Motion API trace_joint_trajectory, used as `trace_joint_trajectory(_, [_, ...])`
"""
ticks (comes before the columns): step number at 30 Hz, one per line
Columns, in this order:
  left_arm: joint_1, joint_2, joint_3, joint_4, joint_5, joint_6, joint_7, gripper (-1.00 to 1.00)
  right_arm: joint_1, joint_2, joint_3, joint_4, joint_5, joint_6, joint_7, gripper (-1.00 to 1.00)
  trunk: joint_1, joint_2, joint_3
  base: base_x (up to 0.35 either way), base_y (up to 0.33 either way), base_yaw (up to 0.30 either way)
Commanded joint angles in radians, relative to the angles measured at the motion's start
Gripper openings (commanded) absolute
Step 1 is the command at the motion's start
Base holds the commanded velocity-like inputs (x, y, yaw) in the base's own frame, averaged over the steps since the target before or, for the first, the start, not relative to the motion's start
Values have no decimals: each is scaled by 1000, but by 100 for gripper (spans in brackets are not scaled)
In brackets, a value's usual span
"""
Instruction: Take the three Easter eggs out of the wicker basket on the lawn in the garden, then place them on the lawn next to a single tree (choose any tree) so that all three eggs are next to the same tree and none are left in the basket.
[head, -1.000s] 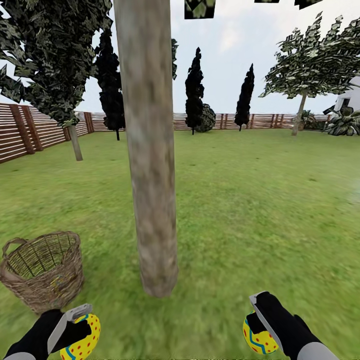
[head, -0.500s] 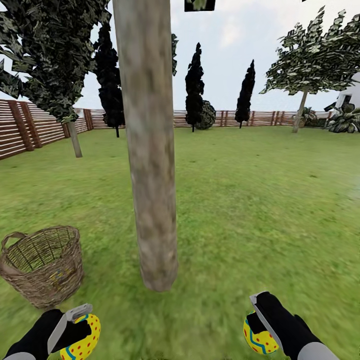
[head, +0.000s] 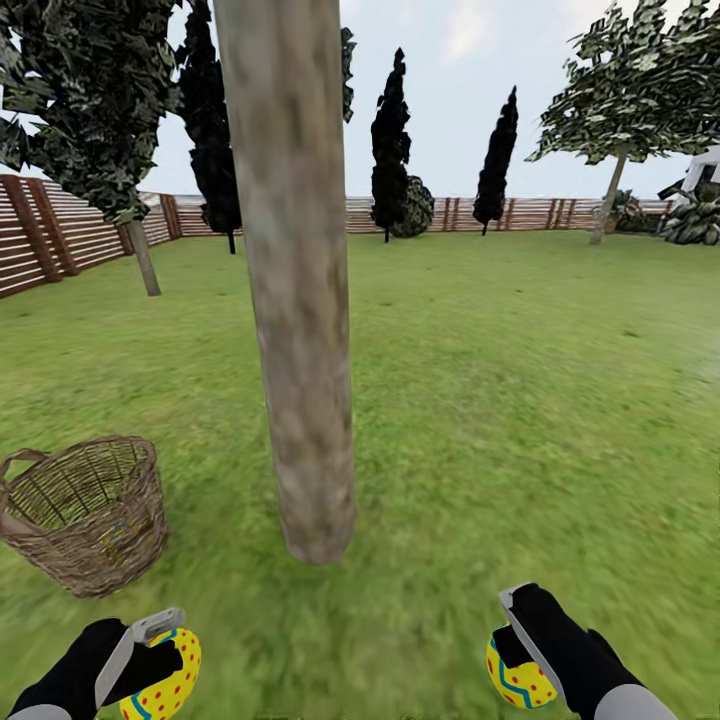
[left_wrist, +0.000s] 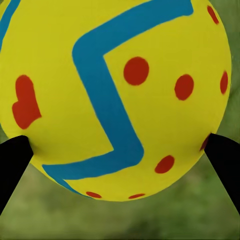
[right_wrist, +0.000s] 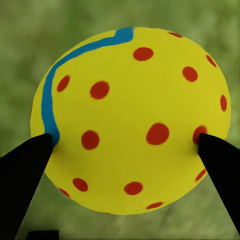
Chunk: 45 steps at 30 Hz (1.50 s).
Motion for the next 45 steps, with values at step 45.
trace_joint_trajectory(45, [-1, 0, 4, -3, 7, 7, -2, -100, -1, -3, 5, 0, -6, 5, -3, -100, 20, -11, -175, 0, 0, 0])
